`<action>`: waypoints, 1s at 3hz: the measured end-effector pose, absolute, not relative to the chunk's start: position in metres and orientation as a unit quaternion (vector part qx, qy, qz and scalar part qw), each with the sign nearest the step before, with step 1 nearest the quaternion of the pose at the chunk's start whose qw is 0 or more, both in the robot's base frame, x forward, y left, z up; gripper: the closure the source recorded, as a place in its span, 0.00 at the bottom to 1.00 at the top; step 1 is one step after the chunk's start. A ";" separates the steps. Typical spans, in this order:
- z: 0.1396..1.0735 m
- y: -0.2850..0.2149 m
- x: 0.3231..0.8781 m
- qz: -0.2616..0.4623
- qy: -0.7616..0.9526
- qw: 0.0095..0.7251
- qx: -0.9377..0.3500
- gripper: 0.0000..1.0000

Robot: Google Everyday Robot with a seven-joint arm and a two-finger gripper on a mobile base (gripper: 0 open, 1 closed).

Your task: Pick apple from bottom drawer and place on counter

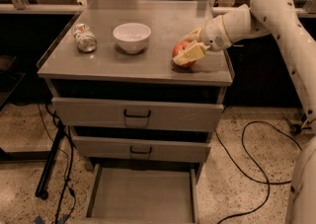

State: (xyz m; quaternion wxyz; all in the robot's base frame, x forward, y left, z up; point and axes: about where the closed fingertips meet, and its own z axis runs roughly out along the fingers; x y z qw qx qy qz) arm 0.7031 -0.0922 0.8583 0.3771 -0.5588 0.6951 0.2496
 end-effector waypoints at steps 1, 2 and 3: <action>0.858 -0.092 0.703 0.250 0.695 0.377 -0.559 0.61; 0.858 -0.092 0.703 0.250 0.695 0.377 -0.559 0.37; 0.858 -0.092 0.703 0.250 0.695 0.377 -0.559 0.14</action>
Offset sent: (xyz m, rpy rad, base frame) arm 0.0000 0.0000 0.0000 0.0000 0.0000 0.0000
